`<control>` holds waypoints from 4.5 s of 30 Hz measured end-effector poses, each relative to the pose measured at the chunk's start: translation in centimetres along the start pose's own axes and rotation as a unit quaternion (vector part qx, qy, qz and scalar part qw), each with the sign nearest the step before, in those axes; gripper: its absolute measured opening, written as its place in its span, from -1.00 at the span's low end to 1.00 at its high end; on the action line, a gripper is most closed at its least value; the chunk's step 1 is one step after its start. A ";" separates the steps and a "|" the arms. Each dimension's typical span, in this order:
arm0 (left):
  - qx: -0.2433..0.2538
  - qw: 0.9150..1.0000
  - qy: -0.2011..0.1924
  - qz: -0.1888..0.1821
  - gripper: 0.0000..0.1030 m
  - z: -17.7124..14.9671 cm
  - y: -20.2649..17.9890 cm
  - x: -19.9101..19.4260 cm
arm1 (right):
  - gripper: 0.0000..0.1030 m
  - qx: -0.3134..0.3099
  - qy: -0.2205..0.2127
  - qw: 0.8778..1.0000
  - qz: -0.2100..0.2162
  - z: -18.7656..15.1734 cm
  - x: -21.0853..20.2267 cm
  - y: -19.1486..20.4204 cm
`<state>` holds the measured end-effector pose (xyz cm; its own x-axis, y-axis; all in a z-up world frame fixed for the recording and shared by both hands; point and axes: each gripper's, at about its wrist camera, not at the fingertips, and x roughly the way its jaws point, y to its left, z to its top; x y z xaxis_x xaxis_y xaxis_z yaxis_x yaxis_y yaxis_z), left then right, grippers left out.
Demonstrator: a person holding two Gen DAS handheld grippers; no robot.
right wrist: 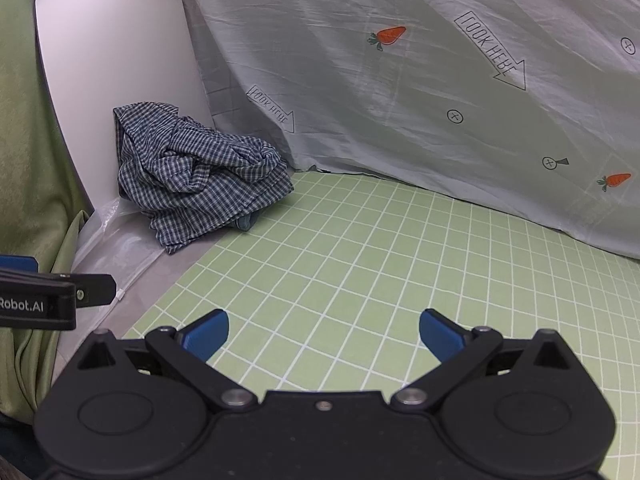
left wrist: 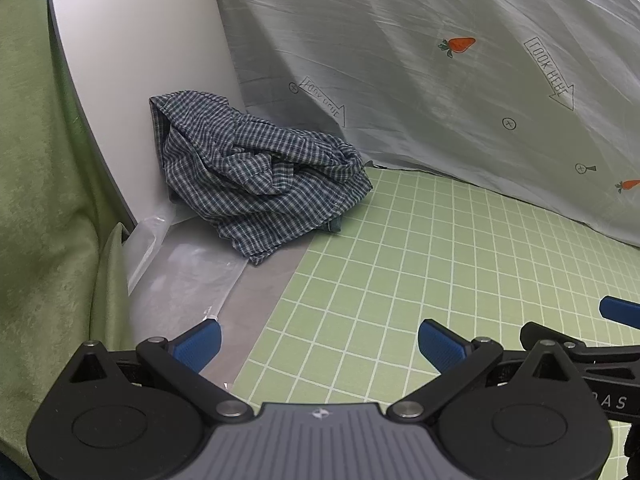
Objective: Fold clothes
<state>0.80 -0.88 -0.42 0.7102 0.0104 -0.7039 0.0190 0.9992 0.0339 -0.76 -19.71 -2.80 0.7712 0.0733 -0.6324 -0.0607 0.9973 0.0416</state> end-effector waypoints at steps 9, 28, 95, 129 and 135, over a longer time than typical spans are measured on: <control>-0.011 1.000 -0.005 0.005 1.00 1.1 0.2 0.9 | 0.99 -0.003 0.002 1.000 0.005 1.0 1.2 -0.4; -0.097 0.994 0.030 0.033 1.00 7.6 6.0 10.8 | 0.99 -0.028 0.010 0.999 0.014 8.8 11.5 1.9; -0.079 0.984 0.157 -0.038 -0.94 0.8 -6.7 9.1 | -0.80 0.103 0.049 0.985 -0.126 -4.1 4.0 -14.5; 0.028 0.979 0.201 -0.014 -0.32 2.6 -25.4 14.6 | 0.02 0.357 0.087 0.908 -0.199 -14.2 -0.9 -37.7; 0.015 0.975 0.224 0.006 -0.26 3.5 -25.4 18.5 | -0.01 0.263 0.094 0.944 -0.177 -8.4 5.8 -40.0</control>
<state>15.95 -26.17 -11.80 0.3331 0.0440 -0.9419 0.0389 0.9974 0.0603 0.84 -59.26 -14.61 0.5545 -0.2189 -0.8029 0.5417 0.8273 0.1485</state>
